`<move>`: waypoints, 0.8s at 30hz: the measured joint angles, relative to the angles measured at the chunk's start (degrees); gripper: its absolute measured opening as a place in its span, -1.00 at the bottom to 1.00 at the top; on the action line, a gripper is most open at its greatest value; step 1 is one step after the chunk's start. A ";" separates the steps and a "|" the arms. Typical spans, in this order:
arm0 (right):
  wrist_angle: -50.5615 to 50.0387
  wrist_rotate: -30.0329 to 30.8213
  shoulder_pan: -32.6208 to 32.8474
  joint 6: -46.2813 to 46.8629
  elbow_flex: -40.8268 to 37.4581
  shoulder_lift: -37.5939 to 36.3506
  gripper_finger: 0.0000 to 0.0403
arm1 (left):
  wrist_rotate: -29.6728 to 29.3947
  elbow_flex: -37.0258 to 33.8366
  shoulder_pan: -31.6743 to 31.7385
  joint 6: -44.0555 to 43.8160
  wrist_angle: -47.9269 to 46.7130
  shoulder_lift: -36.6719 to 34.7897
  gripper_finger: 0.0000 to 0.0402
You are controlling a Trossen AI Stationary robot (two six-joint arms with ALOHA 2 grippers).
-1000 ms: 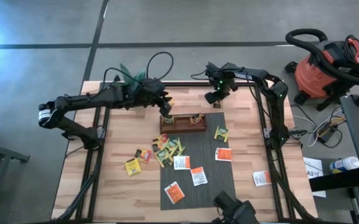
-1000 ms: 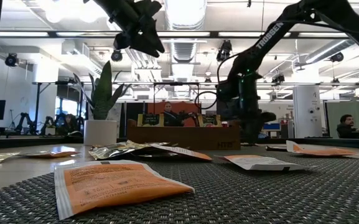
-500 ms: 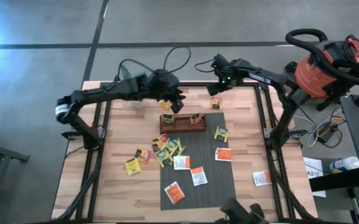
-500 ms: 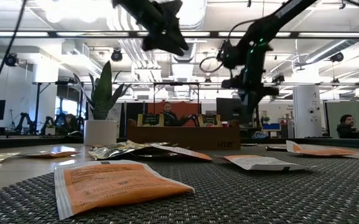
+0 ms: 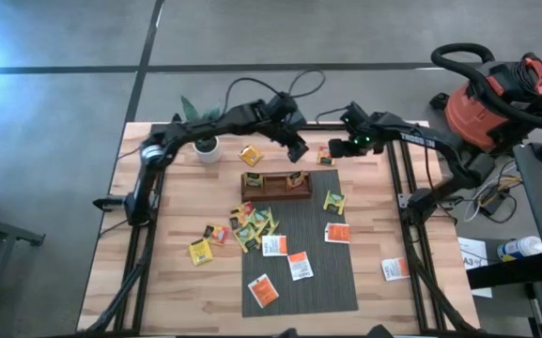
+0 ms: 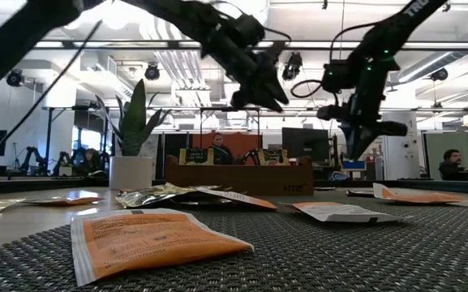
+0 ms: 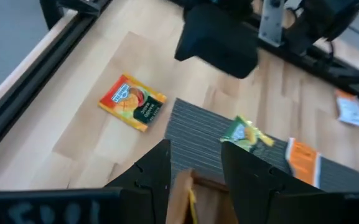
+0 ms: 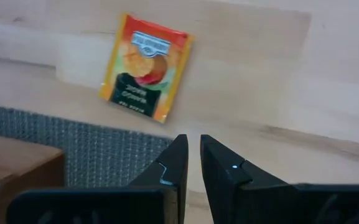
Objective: Pick & Place Tea
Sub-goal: Put the orange tea bag into the right compartment of the wooden organizer
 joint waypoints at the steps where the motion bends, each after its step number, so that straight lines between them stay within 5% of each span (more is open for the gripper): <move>1: 1.40 0.03 -0.13 0.89 -1.39 -0.56 -0.79 | 0.01 0.92 0.02 0.35 -0.04 1.42 -0.33; 9: 15.87 -6.28 -1.57 3.12 -6.94 0.64 -0.79 | -0.63 2.85 0.25 1.14 0.10 6.72 -0.33; 24: 16.61 -6.17 -2.38 -3.40 -0.58 14.59 -0.79 | -1.46 2.87 0.68 -1.82 -2.82 6.12 -0.33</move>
